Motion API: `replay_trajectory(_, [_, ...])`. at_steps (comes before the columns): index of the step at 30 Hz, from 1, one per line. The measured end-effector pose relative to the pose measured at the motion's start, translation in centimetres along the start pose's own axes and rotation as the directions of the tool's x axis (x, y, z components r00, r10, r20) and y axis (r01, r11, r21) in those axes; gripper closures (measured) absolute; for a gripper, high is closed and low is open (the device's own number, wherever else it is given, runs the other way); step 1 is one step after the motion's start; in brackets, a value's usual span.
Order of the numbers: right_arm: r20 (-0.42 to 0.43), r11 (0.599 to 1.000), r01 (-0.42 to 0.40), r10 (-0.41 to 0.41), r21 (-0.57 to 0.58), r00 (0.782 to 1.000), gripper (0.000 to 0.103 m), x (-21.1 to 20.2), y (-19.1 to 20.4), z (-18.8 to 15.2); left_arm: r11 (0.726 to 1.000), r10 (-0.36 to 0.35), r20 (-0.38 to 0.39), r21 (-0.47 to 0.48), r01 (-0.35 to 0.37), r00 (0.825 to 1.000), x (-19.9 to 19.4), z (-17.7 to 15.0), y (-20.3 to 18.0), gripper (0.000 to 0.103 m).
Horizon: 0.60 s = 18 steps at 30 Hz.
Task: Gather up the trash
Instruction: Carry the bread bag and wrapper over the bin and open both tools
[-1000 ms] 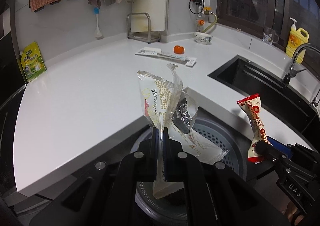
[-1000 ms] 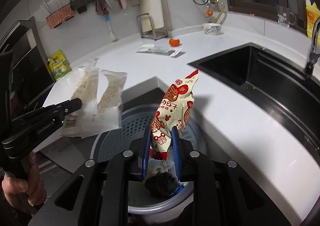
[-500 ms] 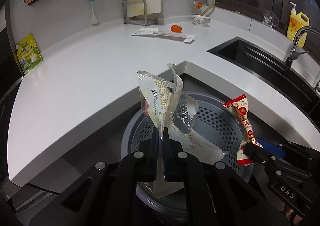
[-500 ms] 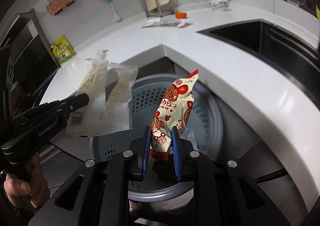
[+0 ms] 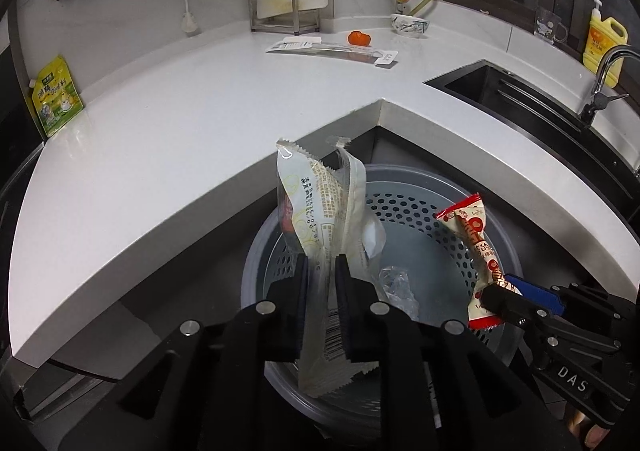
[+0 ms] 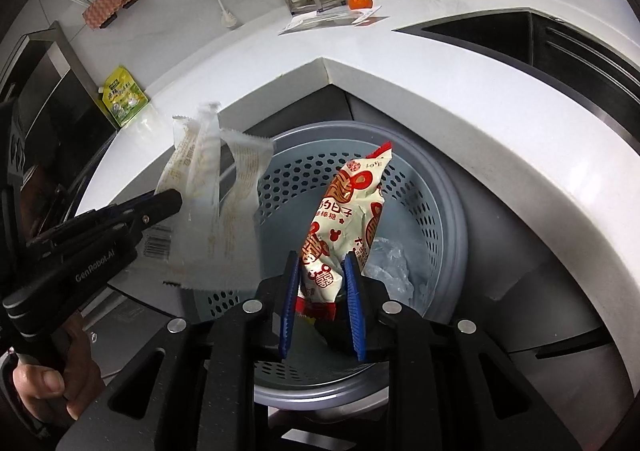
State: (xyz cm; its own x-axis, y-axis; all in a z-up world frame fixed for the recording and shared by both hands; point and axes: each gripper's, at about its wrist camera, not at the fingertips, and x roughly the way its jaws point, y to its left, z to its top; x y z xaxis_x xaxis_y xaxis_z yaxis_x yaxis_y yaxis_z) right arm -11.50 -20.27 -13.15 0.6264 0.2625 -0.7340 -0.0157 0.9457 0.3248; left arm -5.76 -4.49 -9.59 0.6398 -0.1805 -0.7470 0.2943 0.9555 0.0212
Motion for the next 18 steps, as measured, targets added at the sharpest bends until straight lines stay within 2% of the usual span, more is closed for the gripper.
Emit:
replay_trajectory(1, [0.0,1.0,0.002,-0.002,0.001,1.0,0.078,0.0,0.0,0.0,1.0,0.002,0.003,-0.002,-0.002,1.0,-0.1,0.0,0.0,0.076])
replay_trajectory(2, [0.001,1.0,0.002,-0.002,0.002,1.0,0.07,0.0,-0.1,0.1,1.0,0.001,0.007,-0.006,-0.001,1.0,-0.2,0.0,0.1,0.059])
replay_trajectory(3, [0.007,1.0,0.002,-0.002,0.005,1.0,0.061,-0.1,-0.2,0.1,1.0,0.005,0.014,-0.013,-0.005,1.0,-0.3,0.0,0.2,0.036])
replay_trajectory(4, [0.015,1.0,0.004,-0.005,0.006,1.0,0.059,-0.2,-0.2,0.0,1.0,0.01,0.028,-0.021,-0.009,1.0,-0.5,0.0,0.4,0.03])
replay_trajectory(18, [0.05,1.0,0.018,-0.018,-0.008,0.999,0.058,-1.5,0.0,-0.1,0.997,0.062,0.038,-0.048,-0.06,0.997,-1.0,0.1,1.4,0.029])
